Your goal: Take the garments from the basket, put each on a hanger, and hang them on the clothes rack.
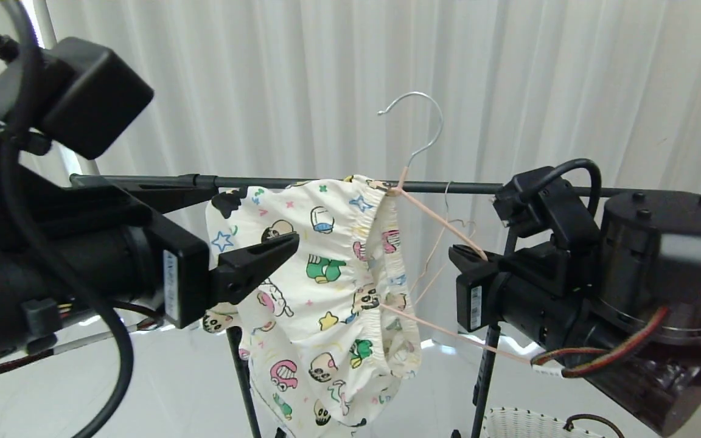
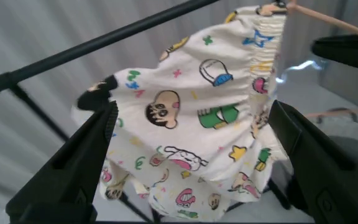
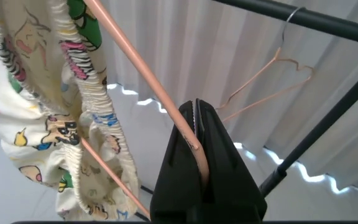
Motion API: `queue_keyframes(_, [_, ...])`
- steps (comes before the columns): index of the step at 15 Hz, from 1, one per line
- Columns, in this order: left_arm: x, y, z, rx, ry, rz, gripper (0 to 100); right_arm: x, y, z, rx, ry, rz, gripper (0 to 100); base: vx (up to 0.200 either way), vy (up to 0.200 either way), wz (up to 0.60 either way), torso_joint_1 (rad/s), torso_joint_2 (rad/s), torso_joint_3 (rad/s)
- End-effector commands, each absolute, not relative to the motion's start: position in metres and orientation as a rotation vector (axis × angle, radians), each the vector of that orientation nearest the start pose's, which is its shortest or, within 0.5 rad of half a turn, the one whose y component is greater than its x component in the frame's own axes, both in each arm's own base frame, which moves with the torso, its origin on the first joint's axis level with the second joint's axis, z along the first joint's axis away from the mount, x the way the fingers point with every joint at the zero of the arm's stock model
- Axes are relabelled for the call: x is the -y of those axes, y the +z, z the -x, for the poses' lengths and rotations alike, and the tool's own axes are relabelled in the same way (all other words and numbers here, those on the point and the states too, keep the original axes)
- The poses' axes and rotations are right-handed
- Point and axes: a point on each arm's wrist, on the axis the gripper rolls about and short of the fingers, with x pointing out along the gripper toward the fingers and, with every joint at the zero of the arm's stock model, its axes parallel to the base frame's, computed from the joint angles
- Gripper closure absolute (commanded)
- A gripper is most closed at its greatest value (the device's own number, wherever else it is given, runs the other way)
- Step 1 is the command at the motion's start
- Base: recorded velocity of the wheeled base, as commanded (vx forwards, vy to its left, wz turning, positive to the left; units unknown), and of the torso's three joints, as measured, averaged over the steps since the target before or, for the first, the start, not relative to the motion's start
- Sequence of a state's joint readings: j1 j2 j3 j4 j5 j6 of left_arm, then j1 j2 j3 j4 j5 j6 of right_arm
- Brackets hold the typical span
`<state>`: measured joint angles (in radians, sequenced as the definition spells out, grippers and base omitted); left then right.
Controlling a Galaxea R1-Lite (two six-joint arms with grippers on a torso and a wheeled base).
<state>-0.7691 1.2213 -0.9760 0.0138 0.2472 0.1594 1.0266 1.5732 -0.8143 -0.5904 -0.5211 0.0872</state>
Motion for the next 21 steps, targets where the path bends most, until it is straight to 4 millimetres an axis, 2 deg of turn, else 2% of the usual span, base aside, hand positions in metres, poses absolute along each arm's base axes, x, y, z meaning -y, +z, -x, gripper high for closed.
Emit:
queue_keyframes(1, [0.097,0.285,-0.129,-0.158,-0.560,-0.299,0,-0.218,0.212,-0.137,-0.146,0.531,0.066,100,0.000,0.000,0.00,0.000,0.00,0.000])
queue_keyframes(5, [0.094,0.276,-0.129,-0.169,-0.764,-0.284,0,-0.214,0.200,-0.111,-0.149,0.628,0.096,100,0.000,0.000,0.00,0.000,0.00,0.000])
queue_keyframes(9, [0.096,0.253,-0.123,-0.186,-0.950,-0.369,0,-0.216,0.189,-0.094,-0.146,0.706,0.137,100,0.000,0.000,0.00,0.000,0.00,0.000])
queue_keyframes(10, [0.096,0.242,-0.121,-0.216,-1.013,-0.374,0,-0.217,0.187,-0.087,-0.147,0.734,0.152,100,0.000,0.000,0.00,0.000,0.00,0.000])
queue_keyframes(12, [0.098,0.234,-0.120,-0.238,-1.096,-0.356,0,-0.218,0.182,-0.078,-0.152,0.772,0.181,100,0.000,0.000,0.00,0.000,0.00,0.000])
queue_keyframes(13, [0.098,0.233,-0.120,-0.241,-1.109,-0.355,0,-0.219,0.181,-0.076,-0.150,0.782,0.190,100,0.000,0.000,0.00,0.000,0.00,0.000])
queue_keyframes(16, [0.095,0.212,-0.116,-0.296,-1.128,-0.387,0,-0.220,0.182,-0.073,-0.137,0.799,0.209,100,0.000,0.000,0.00,0.000,0.00,0.000])
queue_keyframes(20, [0.096,0.206,-0.114,-0.296,-1.150,-0.426,0,-0.221,0.185,-0.072,-0.121,0.805,0.212,100,0.000,0.000,0.00,0.000,0.00,0.000])
queue_keyframes(21, [0.097,0.205,-0.113,-0.295,-1.160,-0.428,100,-0.222,0.186,-0.072,-0.104,0.806,0.206,100,0.000,0.000,0.00,0.000,0.00,0.000])
